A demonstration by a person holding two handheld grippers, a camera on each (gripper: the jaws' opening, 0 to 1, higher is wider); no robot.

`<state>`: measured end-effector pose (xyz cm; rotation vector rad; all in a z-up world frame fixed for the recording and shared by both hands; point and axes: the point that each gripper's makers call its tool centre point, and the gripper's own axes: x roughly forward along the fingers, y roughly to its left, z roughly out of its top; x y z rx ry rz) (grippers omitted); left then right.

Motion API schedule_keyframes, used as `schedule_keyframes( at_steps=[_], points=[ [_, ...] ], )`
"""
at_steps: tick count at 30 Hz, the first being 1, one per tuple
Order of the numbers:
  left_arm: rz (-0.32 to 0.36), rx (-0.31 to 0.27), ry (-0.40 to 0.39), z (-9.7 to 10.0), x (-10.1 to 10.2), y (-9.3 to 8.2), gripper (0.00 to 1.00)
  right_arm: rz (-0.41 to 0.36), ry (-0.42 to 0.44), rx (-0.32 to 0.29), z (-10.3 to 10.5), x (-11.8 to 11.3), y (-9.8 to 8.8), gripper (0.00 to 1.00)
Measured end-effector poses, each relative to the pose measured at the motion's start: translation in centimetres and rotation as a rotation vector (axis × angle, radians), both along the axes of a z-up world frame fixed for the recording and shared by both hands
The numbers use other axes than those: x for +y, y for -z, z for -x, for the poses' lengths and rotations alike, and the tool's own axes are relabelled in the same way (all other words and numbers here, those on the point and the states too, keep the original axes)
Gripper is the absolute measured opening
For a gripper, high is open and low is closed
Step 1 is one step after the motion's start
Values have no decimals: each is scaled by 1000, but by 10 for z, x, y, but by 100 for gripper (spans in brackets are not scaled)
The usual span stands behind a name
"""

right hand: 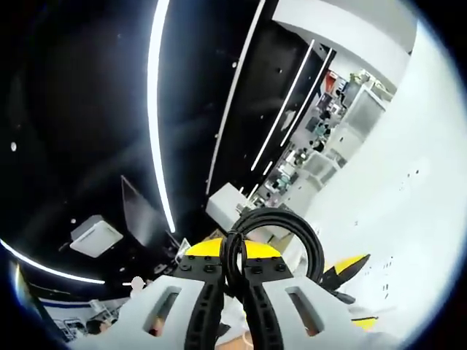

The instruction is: Straighten the power strip on the desk, plug the charger into it

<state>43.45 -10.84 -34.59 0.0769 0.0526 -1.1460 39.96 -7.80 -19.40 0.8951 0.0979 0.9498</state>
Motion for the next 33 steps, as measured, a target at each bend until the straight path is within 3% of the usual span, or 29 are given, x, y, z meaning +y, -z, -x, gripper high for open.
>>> schedule_keyframes(
  at_steps=[18, 28, 33],
  points=[
    [-26, 21, 8, 0, -6, 15, 52, -19, -3, -13, 5, -1, -8, 6],
    [0, 35, 12, 2, -4, 12, 31, -17, -4, -10, 6, -2, -6, 6],
    [-27, 28, 30, 5, -6, 14, 29, -15, -3, -8, 5, -1, -5, 6]
  ],
)
